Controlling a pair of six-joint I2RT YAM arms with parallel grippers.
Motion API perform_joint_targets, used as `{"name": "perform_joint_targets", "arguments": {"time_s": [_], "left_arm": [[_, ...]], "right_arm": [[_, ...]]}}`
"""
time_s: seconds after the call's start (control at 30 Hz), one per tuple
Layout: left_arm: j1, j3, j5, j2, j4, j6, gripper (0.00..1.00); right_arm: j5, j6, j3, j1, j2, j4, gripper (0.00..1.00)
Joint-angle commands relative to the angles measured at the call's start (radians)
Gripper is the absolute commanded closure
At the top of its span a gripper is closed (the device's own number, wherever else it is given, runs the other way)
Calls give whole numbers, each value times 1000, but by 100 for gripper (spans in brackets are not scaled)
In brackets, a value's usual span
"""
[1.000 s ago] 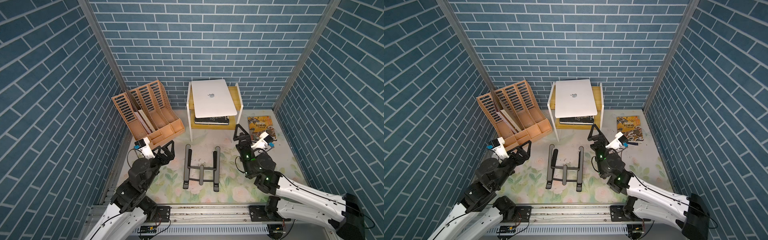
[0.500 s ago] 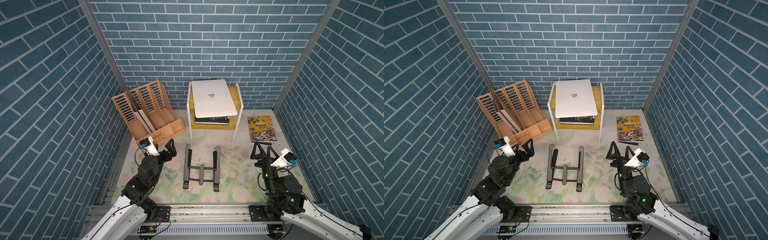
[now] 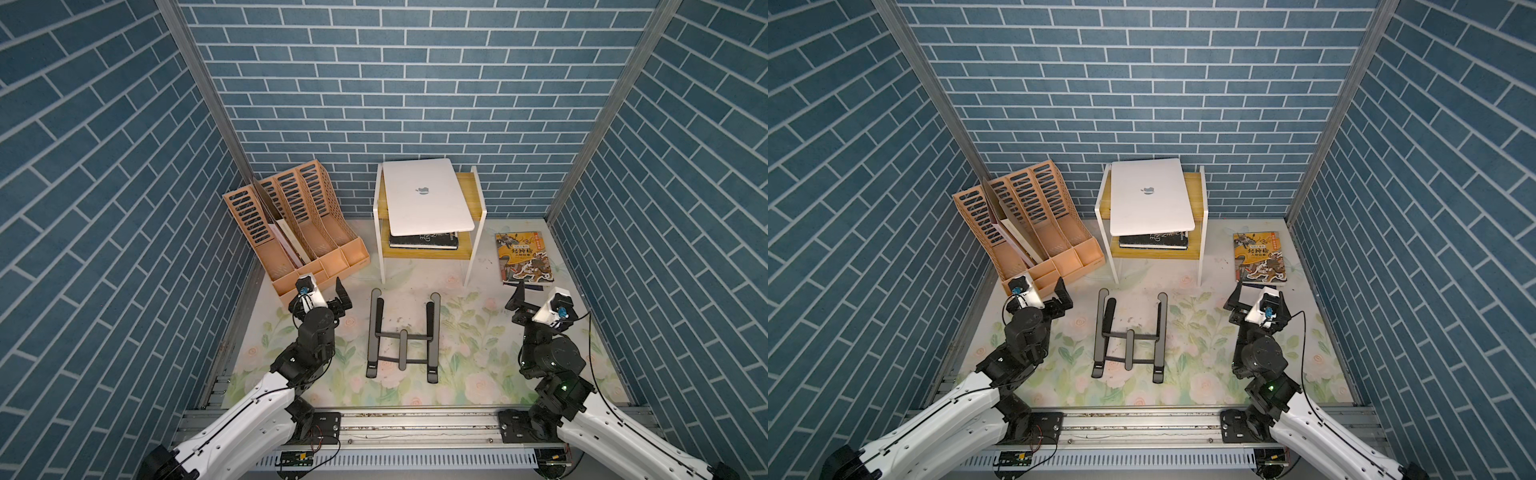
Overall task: Close the laptop lid and set it aside
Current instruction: Reset both arms
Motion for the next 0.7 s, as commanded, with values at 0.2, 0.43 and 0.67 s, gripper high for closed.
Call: {"name": "perform_joint_targets", "arguments": {"time_s": [0.2,0.43,0.67], "left_arm": [[116,-72,-227,157,287,145,0],[190,-116,-168,341,480,201,0],[232,-127,-143,531,630,203,0]], "right_arm": [[-260,1,-14,-300,304,218,0],[-374,31,-48,-479,501,368,0],[-430,67,-70,-577,627,483,0]]}}
